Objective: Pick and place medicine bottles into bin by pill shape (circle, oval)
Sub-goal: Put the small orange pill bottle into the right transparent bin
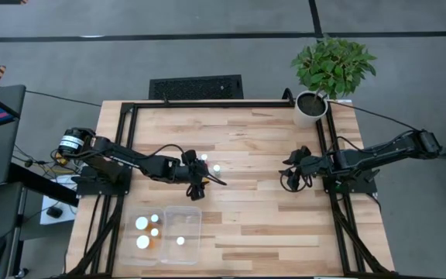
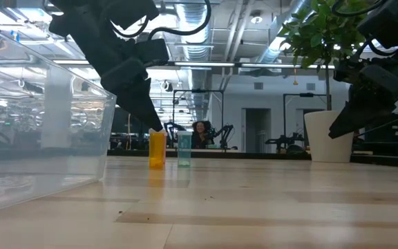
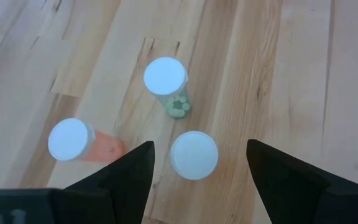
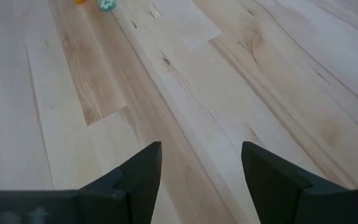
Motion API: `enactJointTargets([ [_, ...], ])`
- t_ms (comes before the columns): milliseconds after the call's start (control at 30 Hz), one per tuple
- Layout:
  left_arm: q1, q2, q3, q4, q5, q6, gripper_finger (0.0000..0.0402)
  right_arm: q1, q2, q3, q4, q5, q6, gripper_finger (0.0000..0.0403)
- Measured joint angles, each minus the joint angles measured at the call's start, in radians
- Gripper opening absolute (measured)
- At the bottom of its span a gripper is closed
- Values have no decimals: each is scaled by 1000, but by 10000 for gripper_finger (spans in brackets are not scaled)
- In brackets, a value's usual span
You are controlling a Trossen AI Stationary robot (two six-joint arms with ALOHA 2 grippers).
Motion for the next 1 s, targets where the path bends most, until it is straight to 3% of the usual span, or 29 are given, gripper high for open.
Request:
enactJointTargets([
  [1000, 2, 9, 1, 31, -20, 46, 229, 0, 0, 0, 2, -1, -1, 234],
])
